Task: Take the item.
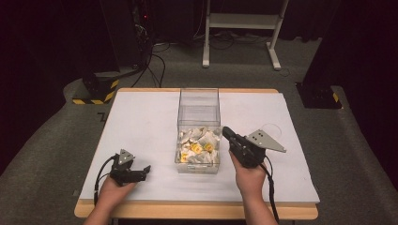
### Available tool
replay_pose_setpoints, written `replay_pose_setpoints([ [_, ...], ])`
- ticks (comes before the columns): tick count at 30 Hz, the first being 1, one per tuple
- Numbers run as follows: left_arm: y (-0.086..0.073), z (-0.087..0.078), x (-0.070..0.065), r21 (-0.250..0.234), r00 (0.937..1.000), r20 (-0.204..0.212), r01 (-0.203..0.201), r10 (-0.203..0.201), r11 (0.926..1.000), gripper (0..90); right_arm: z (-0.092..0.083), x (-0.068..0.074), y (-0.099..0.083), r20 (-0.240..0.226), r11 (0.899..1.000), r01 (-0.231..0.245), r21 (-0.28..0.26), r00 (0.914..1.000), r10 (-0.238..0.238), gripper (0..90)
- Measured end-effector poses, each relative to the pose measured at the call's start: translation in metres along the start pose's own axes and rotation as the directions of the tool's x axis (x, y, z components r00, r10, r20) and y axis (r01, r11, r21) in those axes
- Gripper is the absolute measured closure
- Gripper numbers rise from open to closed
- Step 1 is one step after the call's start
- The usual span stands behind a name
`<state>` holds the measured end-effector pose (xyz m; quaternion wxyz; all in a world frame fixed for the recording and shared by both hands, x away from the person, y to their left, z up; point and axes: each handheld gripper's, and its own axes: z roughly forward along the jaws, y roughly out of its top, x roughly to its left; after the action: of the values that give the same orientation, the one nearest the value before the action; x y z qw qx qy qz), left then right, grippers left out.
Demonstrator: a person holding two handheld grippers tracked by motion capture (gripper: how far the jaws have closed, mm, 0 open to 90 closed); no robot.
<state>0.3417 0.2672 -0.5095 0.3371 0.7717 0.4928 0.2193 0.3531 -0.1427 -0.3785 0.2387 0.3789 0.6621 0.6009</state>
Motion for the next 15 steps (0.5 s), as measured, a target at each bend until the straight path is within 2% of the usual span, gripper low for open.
replay_pose_setpoints([
  [15, 0.0, 0.0, 0.0, 0.0, 1.0, 0.0, 0.0, 0.0, 1.0, 14.7, -0.014, -0.022, 0.006, 0.051, 0.999, -0.033, -0.039, 0.9981, 0.035, 88.3],
])
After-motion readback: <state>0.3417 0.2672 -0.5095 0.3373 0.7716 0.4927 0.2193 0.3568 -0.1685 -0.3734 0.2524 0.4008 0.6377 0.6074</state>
